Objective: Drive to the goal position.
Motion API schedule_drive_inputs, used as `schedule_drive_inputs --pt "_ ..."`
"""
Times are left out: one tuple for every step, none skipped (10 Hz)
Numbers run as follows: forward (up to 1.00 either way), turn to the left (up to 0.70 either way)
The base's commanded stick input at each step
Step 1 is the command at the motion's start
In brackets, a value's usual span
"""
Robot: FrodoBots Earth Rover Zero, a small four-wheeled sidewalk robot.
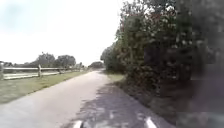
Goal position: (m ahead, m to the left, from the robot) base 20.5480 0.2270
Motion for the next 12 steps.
schedule_drive_inputs --pt "0.68 0.14" --pt "0.68 0.34" --pt "0.68 0.15" --pt "0.68 0.00" --pt "0.68 0.00" --pt "0.68 0.15" --pt "0.68 0.34" --pt "0.68 0.17" --pt "0.68 0.00" --pt "0.68 0.00" --pt "0.68 0.00" --pt "0.69 0.00"
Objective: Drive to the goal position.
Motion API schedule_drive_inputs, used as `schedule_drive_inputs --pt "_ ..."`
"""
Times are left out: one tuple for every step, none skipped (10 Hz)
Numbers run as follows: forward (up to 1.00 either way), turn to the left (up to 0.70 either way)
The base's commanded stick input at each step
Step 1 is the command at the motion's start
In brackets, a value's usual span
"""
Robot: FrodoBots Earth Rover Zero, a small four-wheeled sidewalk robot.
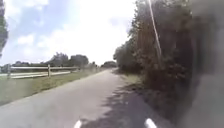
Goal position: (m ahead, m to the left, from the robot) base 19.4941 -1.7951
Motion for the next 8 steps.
schedule_drive_inputs --pt "0.69 0.00" --pt "0.69 0.00" --pt "0.68 0.00" --pt "0.70 0.00" --pt "0.70 0.00" --pt "0.70 0.00" --pt "0.70 0.00" --pt "0.70 0.00"
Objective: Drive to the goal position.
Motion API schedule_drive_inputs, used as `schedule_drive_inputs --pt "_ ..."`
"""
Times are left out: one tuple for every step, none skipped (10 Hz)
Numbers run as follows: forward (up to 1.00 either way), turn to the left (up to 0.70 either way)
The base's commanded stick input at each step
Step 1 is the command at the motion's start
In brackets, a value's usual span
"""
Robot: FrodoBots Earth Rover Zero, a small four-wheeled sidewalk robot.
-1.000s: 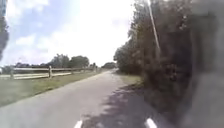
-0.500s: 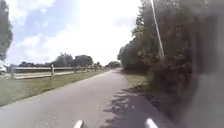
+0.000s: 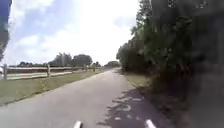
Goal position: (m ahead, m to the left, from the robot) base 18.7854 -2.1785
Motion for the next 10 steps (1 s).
schedule_drive_inputs --pt "0.70 0.00" --pt "0.70 0.00" --pt "0.70 0.00" --pt "0.70 0.00" --pt "0.70 0.00" --pt "0.70 0.00" --pt "0.70 0.00" --pt "0.70 0.00" --pt "0.70 0.00" --pt "0.70 0.00"
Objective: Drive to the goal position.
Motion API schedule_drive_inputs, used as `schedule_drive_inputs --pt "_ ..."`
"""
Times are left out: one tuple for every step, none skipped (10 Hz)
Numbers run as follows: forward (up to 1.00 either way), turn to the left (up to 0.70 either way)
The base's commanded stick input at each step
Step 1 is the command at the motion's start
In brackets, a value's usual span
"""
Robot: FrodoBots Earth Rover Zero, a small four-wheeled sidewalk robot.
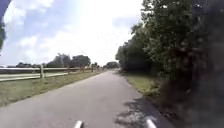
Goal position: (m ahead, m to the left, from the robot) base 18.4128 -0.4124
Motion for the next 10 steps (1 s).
schedule_drive_inputs --pt "0.70 0.00" --pt "0.70 0.00" --pt "0.70 0.00" --pt "0.85 0.00" --pt "0.85 0.00" --pt "0.85 0.00" --pt "0.85 0.00" --pt "0.85 0.00" --pt "0.85 0.00" --pt "0.85 0.00"
